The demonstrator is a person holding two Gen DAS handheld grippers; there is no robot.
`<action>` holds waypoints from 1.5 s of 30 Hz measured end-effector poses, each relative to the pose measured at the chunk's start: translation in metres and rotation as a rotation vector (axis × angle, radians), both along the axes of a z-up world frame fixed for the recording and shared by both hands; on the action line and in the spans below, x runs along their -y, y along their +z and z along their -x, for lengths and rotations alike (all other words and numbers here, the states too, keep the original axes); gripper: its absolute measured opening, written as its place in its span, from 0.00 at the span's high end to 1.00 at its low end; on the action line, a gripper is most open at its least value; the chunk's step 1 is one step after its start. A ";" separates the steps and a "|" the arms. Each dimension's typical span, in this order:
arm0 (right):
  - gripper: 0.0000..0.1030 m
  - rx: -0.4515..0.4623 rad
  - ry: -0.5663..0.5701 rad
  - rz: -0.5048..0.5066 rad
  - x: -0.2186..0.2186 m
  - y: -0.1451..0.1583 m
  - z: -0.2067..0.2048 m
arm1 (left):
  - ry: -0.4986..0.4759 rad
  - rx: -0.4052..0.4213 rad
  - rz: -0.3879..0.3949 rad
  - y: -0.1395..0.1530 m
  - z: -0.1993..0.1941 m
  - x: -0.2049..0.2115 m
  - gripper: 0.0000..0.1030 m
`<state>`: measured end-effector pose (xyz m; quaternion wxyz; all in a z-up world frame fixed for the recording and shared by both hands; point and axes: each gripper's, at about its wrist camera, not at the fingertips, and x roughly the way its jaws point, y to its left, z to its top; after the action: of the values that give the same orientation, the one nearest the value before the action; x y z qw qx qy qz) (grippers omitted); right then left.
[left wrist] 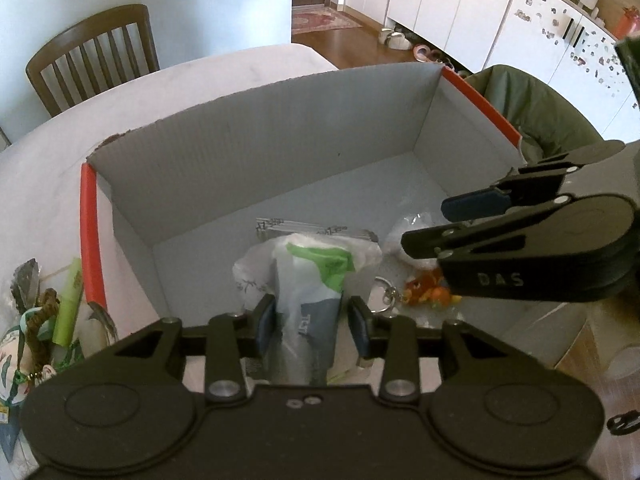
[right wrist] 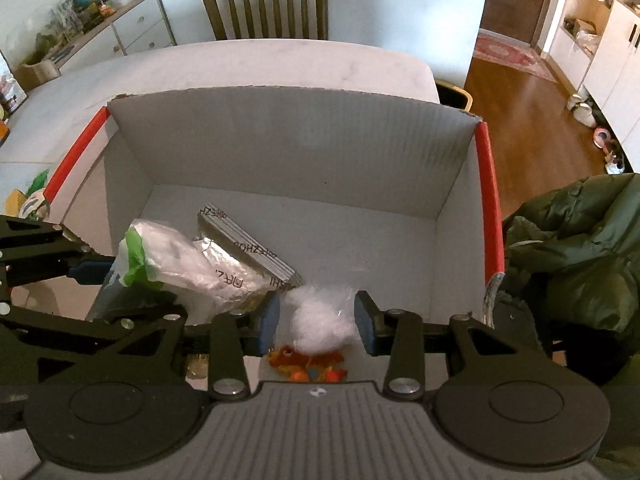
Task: Organize objects
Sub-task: 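Open both tools to release the plastic bag and bead bag into the box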
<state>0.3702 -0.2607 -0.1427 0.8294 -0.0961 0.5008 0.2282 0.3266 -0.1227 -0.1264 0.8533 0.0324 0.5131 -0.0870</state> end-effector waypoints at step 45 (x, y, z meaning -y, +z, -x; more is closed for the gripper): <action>0.38 0.237 -0.107 -0.264 0.002 0.113 0.119 | 0.023 0.256 0.102 0.099 0.085 -0.060 0.35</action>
<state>0.2508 -0.2629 -0.0300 0.8990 0.0142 0.3694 0.2347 0.2418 -0.0627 -0.0273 0.9132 -0.0058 0.3955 -0.0984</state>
